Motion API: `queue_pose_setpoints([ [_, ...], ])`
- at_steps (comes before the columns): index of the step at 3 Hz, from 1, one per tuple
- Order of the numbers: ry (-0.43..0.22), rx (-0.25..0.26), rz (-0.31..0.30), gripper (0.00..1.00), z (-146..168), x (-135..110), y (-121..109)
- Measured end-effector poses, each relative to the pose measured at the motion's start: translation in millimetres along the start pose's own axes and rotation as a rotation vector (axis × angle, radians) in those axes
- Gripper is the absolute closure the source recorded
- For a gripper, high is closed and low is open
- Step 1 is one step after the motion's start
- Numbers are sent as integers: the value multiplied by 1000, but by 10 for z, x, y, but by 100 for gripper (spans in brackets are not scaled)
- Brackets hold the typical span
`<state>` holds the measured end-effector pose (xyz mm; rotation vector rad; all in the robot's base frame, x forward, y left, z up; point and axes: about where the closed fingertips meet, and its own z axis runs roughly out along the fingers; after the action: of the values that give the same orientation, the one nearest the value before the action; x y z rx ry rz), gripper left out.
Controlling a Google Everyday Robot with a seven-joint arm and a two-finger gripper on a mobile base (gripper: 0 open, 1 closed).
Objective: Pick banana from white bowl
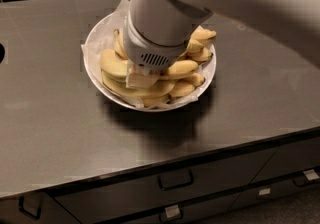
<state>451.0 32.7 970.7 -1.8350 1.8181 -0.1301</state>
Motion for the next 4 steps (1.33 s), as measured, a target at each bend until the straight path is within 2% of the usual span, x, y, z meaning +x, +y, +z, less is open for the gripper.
queue_pose_setpoints([
  [2, -6, -12, -9, 51, 54, -56, 20],
  [4, -1, -39, -39, 53, 245, -188, -40],
])
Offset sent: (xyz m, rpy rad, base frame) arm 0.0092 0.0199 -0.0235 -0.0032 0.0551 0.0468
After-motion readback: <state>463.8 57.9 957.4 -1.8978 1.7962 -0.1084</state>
